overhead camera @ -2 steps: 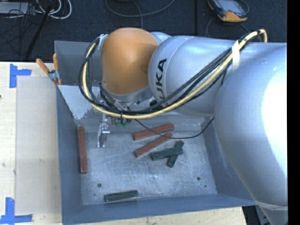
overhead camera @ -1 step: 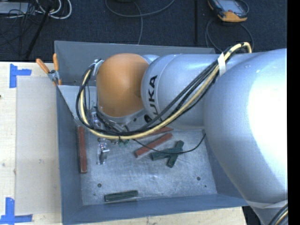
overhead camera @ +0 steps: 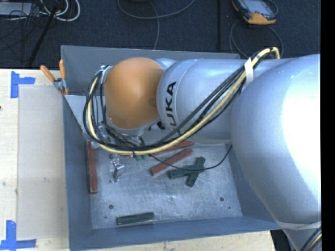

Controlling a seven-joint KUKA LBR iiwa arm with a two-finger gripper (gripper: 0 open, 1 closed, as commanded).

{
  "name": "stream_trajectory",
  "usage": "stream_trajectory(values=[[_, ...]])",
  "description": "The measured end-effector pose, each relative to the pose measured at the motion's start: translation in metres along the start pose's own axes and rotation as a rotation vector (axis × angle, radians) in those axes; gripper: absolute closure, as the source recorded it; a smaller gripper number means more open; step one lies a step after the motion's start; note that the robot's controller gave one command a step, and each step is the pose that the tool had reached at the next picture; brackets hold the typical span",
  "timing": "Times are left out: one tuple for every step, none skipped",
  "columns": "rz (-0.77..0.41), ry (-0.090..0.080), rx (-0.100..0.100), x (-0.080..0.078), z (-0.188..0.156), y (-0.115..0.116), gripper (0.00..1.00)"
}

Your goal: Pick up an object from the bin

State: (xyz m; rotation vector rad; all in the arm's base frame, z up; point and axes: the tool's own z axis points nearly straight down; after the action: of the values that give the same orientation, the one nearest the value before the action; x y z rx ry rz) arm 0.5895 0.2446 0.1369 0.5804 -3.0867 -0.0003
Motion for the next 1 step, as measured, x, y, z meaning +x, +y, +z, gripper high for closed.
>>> stream_trajectory(values=[[-0.222,-0.001,0.001,0.0073,0.0025,0.0036,0.0]])
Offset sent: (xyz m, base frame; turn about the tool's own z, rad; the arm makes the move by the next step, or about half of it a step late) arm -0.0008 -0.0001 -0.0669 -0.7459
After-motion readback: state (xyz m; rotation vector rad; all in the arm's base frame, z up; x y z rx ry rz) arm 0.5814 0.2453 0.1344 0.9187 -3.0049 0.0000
